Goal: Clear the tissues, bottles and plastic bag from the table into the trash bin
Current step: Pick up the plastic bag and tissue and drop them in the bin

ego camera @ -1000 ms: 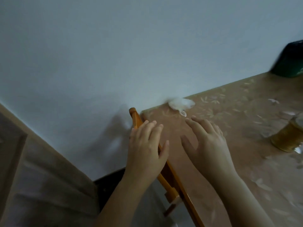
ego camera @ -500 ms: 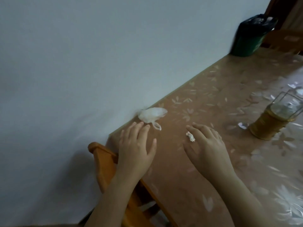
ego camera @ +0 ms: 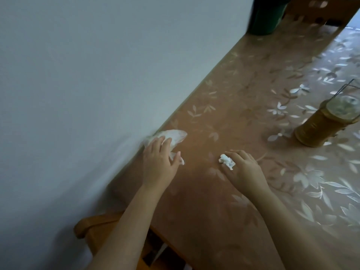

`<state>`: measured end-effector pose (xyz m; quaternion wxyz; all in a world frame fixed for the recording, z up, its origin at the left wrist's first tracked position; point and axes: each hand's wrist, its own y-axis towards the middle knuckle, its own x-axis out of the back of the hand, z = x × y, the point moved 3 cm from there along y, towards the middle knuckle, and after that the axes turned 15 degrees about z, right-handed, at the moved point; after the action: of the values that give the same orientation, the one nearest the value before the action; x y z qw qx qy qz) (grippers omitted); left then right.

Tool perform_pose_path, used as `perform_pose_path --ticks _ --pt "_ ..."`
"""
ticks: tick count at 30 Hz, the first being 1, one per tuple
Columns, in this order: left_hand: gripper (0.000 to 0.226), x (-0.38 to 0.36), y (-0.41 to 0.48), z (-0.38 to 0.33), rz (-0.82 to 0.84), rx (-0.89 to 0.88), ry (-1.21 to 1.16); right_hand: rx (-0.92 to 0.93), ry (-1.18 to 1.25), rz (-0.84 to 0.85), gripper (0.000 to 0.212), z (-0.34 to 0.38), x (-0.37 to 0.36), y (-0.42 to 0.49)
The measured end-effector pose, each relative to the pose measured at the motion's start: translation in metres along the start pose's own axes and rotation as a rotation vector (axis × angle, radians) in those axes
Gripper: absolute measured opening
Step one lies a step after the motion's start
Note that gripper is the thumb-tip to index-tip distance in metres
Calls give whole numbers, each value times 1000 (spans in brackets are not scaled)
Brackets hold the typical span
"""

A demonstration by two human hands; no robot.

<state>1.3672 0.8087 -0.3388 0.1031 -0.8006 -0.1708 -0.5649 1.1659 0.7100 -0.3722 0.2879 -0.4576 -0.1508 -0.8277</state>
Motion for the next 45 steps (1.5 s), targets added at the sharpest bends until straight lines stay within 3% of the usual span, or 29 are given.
perform_pose_path --ticks 17,31,45 --pt "46 -53 71 45 103 30 -69 -269 207 0 30 -42 -68 40" --pt "44 -64 70 50 148 73 -191 -269 245 -43 23 -30 -81 20" --pt "23 -59 31 31 223 124 -620 -294 295 -75 17 -21 -91 -21"
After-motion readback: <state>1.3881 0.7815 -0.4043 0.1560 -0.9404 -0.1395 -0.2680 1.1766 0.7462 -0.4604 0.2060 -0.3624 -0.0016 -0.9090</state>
